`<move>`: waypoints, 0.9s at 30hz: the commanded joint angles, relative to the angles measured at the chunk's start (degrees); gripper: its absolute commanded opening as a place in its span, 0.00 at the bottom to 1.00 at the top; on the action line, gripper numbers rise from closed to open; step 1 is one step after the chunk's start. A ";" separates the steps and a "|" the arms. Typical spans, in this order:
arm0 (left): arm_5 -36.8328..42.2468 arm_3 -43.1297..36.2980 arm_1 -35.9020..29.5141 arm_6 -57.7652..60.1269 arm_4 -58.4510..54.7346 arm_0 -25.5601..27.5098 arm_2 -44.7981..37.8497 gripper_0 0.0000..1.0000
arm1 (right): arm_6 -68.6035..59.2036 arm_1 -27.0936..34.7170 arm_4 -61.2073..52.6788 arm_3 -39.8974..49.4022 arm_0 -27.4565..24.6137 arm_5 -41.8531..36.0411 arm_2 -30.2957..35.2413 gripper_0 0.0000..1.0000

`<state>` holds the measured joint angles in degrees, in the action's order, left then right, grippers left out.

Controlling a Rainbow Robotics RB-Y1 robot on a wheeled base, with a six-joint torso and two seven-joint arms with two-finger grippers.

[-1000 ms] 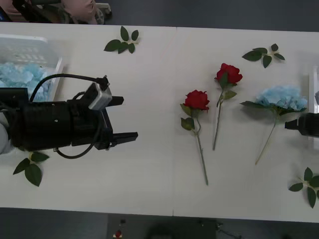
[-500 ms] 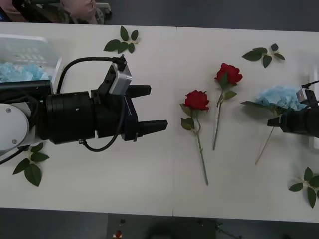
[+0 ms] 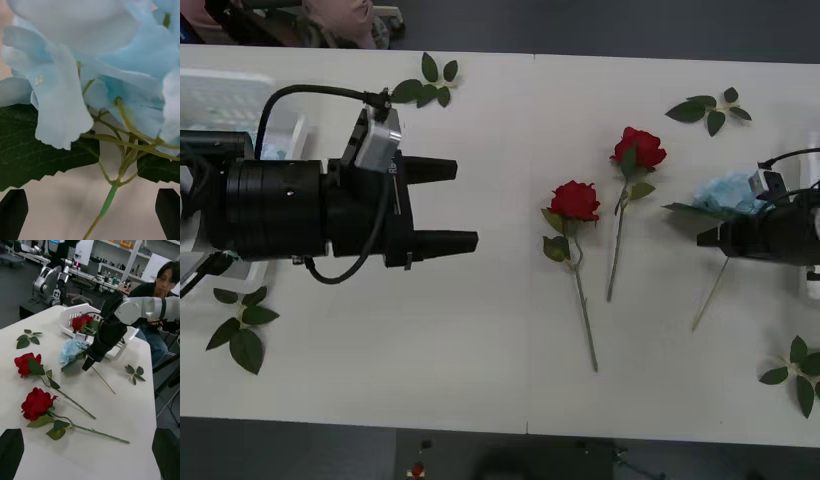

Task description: Put the red flowers into the right box and the blue flowers into the left box

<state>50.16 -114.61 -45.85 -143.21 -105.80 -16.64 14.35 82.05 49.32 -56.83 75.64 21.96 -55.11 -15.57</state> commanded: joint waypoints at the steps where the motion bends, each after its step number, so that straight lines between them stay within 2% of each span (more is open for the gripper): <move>1: 4.24 1.15 3.05 -1.19 1.82 -0.32 -1.43 1.00 | -3.21 -1.78 4.36 0.56 0.72 0.27 0.19 1.00; 4: 4.59 1.41 3.14 -1.10 2.09 -0.32 -1.69 1.00 | -3.83 -3.01 7.61 0.12 0.80 0.18 0.28 1.00; 8: 4.77 1.32 3.76 -1.02 2.70 -0.23 -1.60 1.00 | -4.27 -5.12 11.22 -1.99 1.33 0.70 0.28 0.94; 11: 4.77 1.41 4.81 -1.02 3.49 0.30 -1.69 1.00 | -4.35 -6.43 13.42 -3.83 1.95 1.14 0.28 0.83; 16: 4.68 1.32 5.78 -1.02 4.72 0.74 -2.13 1.00 | -4.44 -7.58 16.40 -5.68 2.65 1.67 0.28 0.28; 17: 4.77 1.32 5.69 -0.93 4.64 0.74 -2.22 1.00 | -4.53 -7.66 16.67 -5.68 2.74 1.67 0.28 0.11; 18: 4.77 1.24 5.60 -1.02 4.55 0.74 -2.40 1.00 | -4.62 -7.58 17.02 -5.68 2.74 1.67 0.28 0.03; 19: 4.77 1.15 5.34 -1.02 4.46 0.82 -2.40 1.00 | -4.62 -7.58 17.02 -5.68 2.83 1.67 0.36 0.00; 27: 4.77 1.24 4.81 -1.10 4.99 0.74 -2.40 1.00 | -3.48 -6.96 14.21 -4.98 2.74 1.58 2.56 0.00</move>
<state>54.55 -112.48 -40.18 -143.21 -101.05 -15.97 13.33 79.14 42.64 -41.00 70.25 24.89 -53.38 -15.11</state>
